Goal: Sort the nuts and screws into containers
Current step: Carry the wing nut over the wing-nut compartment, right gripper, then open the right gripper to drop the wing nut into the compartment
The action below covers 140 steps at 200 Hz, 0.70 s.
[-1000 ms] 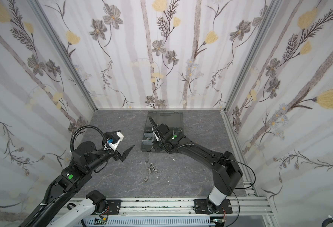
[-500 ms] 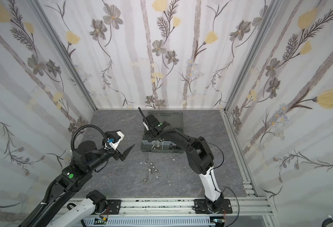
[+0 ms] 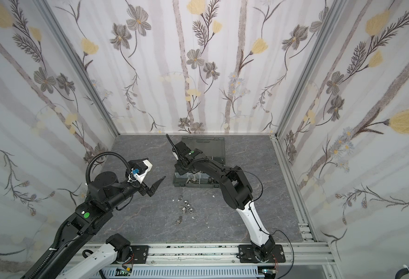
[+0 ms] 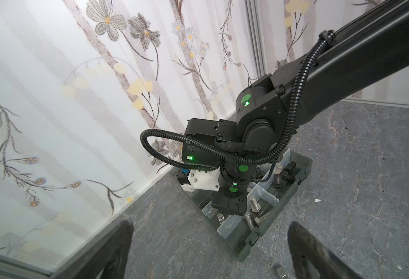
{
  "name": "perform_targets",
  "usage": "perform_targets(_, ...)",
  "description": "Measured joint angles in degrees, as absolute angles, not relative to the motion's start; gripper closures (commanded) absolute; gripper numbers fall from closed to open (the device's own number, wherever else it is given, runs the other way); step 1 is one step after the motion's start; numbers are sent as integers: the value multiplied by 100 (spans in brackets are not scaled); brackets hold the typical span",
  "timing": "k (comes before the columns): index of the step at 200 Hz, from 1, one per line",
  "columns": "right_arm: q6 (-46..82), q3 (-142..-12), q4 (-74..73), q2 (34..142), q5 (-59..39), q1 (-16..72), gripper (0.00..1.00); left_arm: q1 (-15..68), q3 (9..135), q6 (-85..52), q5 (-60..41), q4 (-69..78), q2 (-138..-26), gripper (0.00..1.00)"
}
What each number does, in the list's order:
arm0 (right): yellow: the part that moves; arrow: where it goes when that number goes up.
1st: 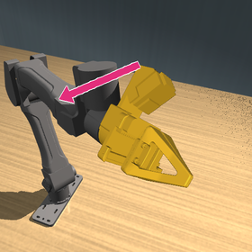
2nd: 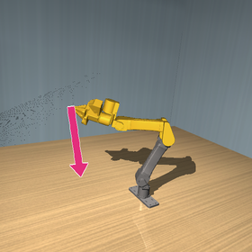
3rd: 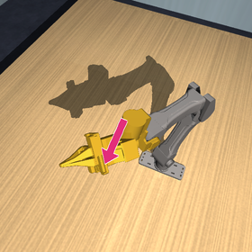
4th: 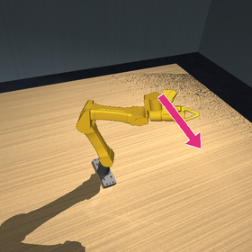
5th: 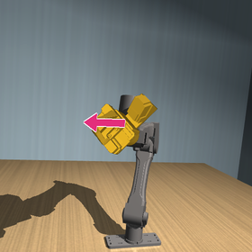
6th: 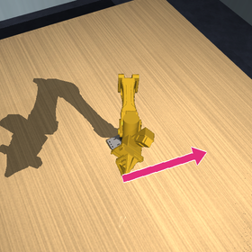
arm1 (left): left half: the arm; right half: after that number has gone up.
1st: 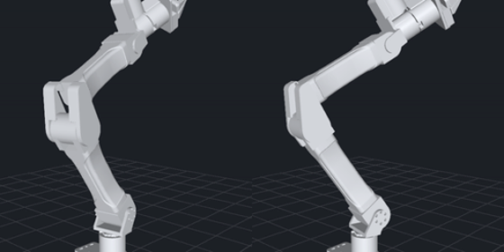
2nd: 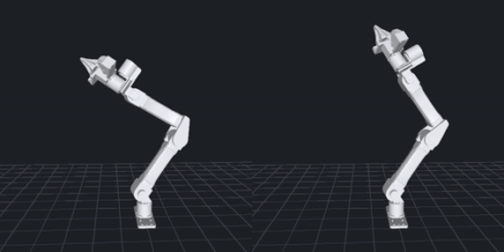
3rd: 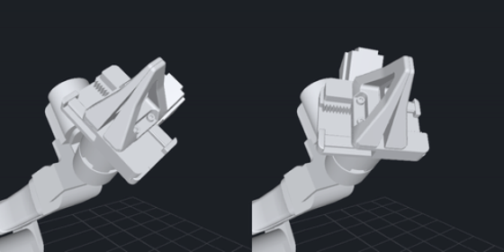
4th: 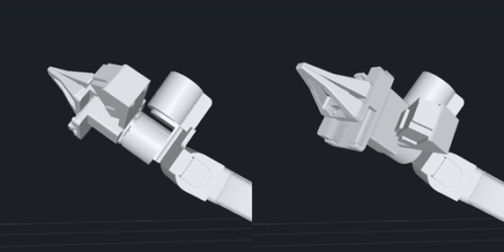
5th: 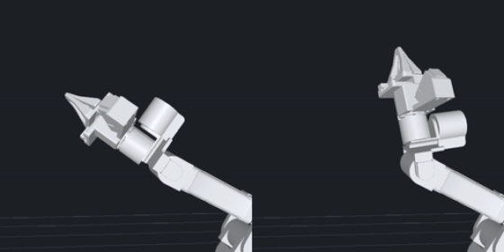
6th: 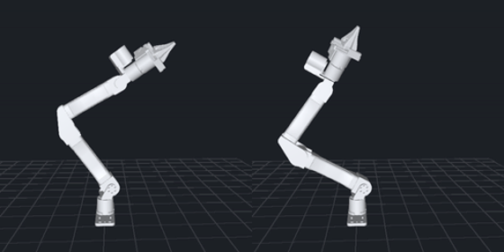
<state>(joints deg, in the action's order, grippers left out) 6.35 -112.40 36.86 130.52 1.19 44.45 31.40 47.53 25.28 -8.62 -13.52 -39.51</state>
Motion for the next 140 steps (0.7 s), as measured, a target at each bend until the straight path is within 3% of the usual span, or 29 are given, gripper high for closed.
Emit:
perform_targets(75,637,-11493,3715,13391,80,4423,83,3135,4884,2521,-886,-1398,-4029,0)
perform_targets(140,635,-11594,3824,13404,58,4407,67,3133,4899,2521,-921,-1398,-4045,0)
